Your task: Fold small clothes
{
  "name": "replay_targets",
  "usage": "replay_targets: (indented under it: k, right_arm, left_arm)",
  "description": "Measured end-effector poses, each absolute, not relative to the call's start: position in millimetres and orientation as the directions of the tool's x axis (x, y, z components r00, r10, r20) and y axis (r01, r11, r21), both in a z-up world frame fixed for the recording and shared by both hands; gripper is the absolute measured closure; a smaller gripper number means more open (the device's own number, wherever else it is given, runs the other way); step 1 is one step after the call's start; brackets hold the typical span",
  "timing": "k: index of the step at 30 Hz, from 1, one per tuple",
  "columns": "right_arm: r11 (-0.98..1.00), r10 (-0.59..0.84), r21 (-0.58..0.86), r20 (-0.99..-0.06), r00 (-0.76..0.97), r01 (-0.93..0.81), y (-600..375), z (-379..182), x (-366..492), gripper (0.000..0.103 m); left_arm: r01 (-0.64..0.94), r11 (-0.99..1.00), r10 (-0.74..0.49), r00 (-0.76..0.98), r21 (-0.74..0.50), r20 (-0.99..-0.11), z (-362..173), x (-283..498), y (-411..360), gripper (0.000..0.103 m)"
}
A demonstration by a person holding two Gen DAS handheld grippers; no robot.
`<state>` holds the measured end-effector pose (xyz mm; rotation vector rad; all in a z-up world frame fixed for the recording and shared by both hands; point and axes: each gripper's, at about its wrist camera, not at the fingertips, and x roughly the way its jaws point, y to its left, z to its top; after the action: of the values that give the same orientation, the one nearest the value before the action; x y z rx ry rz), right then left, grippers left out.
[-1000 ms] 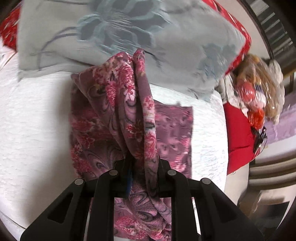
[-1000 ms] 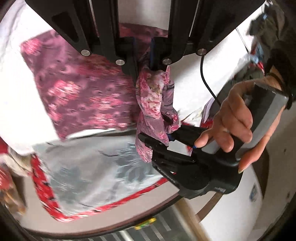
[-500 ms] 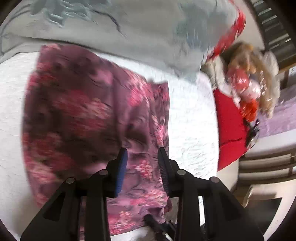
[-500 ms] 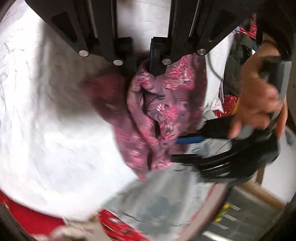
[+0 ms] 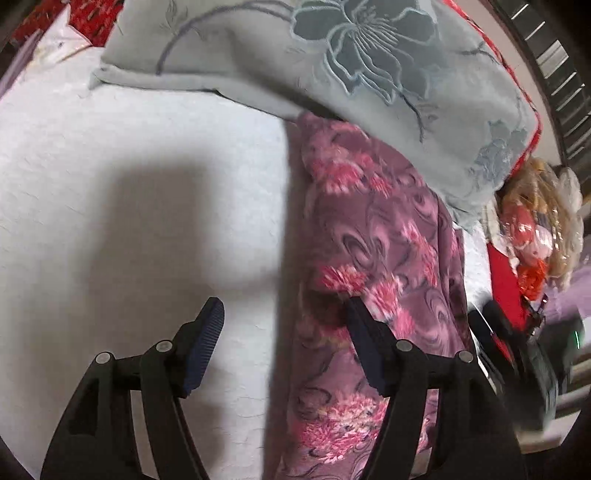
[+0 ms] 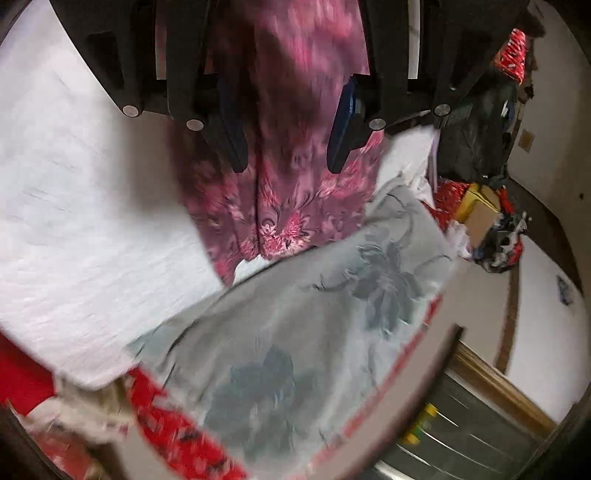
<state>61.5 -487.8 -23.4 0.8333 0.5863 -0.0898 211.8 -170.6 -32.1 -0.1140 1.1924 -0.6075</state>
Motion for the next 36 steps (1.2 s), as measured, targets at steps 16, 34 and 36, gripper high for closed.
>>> replay_targets:
  k: [16, 34, 36]
  right_arm:
    - [0.653, 0.047, 0.592, -0.655, 0.754, 0.473, -520, -66, 107, 0.093]
    - [0.805, 0.000, 0.459, -0.635, 0.773, 0.377, -446, -37, -12, 0.096]
    - [0.794, -0.006, 0.430, -0.702, 0.712, 0.431, -455, -59, -5, 0.096]
  left_arm:
    - [0.513, 0.804, -0.487, 0.280, -0.300, -0.827, -37, 194, -191, 0.021]
    - [0.595, 0.722, -0.547, 0.177, -0.354, -0.818, -42, 159, -182, 0.021]
    - [0.599, 0.721, -0.544, 0.179, -0.348, -0.820, -41, 158, -182, 0.021]
